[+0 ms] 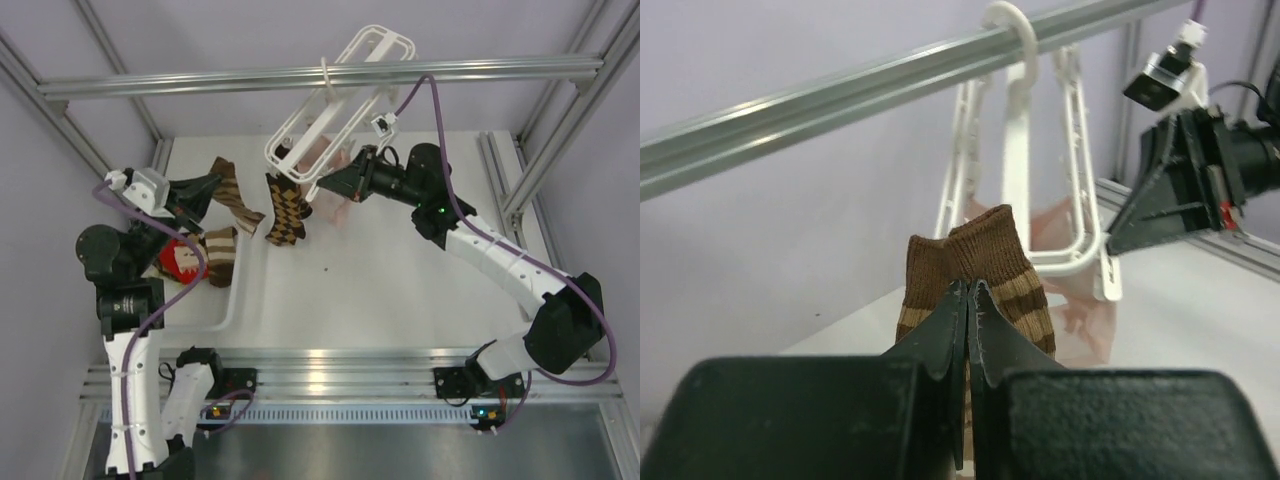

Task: Clip the socks to the hanger

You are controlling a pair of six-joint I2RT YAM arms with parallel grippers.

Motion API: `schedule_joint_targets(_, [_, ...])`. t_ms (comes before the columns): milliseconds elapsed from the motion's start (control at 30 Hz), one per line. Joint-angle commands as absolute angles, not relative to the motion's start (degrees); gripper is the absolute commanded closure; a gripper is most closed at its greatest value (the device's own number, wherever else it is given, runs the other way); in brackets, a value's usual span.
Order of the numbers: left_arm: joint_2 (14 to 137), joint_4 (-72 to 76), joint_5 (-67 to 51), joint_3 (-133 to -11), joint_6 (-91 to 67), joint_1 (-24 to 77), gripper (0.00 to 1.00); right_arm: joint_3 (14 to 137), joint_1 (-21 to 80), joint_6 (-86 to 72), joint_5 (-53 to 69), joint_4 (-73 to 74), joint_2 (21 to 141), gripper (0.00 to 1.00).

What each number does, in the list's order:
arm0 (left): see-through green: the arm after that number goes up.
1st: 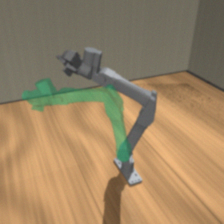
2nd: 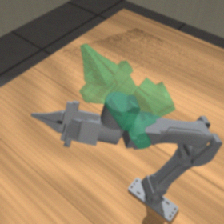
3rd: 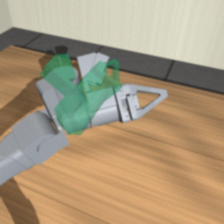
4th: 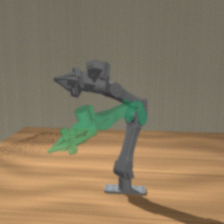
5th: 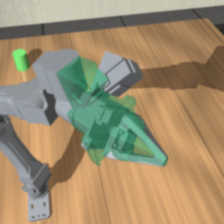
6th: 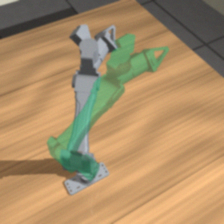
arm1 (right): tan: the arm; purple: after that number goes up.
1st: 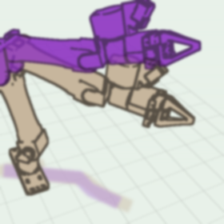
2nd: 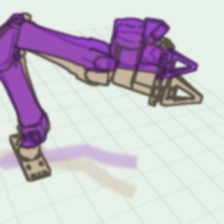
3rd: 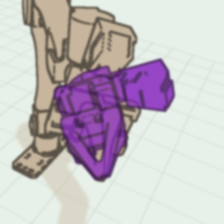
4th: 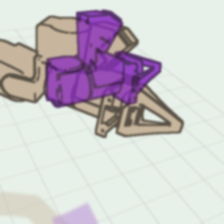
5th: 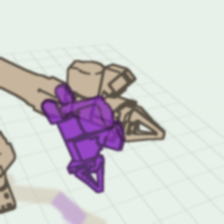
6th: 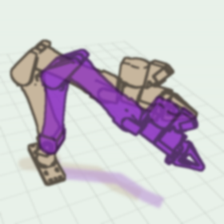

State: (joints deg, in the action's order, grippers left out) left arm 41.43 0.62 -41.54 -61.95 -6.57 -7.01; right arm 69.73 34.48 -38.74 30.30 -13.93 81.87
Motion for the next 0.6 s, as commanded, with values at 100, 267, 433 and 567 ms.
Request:
schedule_joint_targets(100, [37.8, 6.77, -56.85, -52.92, -0.54, -3.61, 1.0, 69.52, 33.22, -42.62, 31.29, -19.77, 81.74, 1.0])
schedule_joint_targets(267, [38.84, -6.64, -54.59, -50.36, 19.18, 4.81, 1.0, 68.38, 33.22, -45.0, 32.08, -22.06, 81.91, 1.0])
schedule_joint_targets(433, [42.53, -8.17, -43.08, -49.57, 27.59, 18.36, 1.0, 68.2, 33.22, -45.62, 33.13, -22.76, 82.18, 1.0])
schedule_joint_targets(567, [46.05, -7.91, -37.45, -49.48, 30.22, 23.64, 1.0, 67.94, 33.13, -45.62, 33.4, -23.03, 82.09, 1.0])
